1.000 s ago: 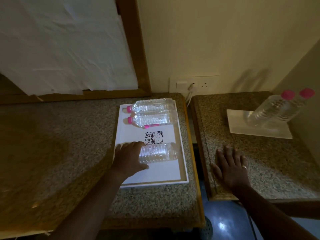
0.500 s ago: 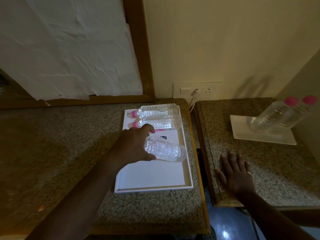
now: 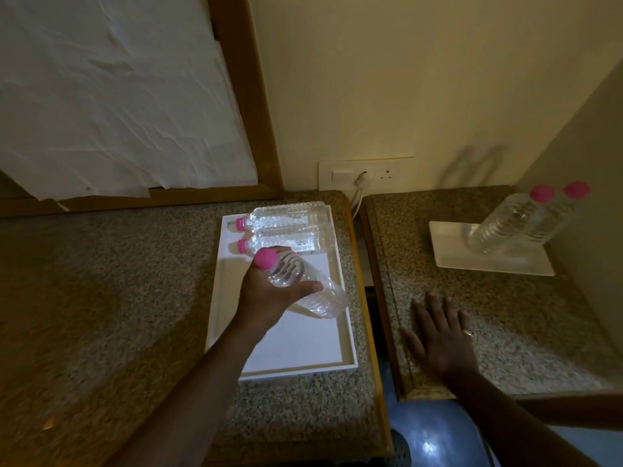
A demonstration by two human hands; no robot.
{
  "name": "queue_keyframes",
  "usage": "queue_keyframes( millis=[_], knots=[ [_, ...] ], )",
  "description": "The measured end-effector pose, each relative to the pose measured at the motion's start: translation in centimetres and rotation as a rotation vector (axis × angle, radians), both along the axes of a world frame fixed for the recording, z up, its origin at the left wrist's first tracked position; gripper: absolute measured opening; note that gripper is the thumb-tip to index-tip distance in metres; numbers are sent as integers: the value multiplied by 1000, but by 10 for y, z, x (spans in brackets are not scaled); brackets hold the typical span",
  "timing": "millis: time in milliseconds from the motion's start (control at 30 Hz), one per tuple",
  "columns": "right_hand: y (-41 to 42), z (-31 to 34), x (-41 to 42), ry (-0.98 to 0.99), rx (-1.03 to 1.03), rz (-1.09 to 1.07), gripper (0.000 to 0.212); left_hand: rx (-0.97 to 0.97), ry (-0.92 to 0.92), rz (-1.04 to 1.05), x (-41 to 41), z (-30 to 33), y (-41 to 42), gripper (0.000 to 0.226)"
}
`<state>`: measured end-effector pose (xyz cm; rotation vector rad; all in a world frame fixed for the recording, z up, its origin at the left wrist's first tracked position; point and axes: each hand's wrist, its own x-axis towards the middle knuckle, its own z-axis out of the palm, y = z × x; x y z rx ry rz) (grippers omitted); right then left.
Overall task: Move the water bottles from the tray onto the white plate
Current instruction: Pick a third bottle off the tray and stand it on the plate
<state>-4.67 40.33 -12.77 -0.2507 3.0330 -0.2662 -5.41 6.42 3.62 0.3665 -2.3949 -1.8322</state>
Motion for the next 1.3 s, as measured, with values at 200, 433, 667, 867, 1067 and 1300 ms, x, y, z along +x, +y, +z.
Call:
queue_keyframes(
  millis=[200, 433, 667, 867, 1067, 1300],
  knots=[
    [4, 5, 0, -9, -89, -18, 76, -209, -69, -126, -19, 23, 10, 77],
    [61, 8, -16, 8, -75, -118, 76, -240, 114, -296, -70, 72, 84, 69],
    [81, 8, -21, -32, -80, -118, 78, -406, 116, -452, -144, 46, 214, 75],
    [86, 7, -19, -8, -101, -126, 78, -384, 120, -531, -185, 15, 277, 66],
    [84, 4, -15, 27, -94, -121, 77, -429, 119, -612, -204, -3, 286, 73],
    [87, 3, -17, -18, -90, -124, 75, -371, 91, -621, -213, -15, 288, 80]
  ],
)
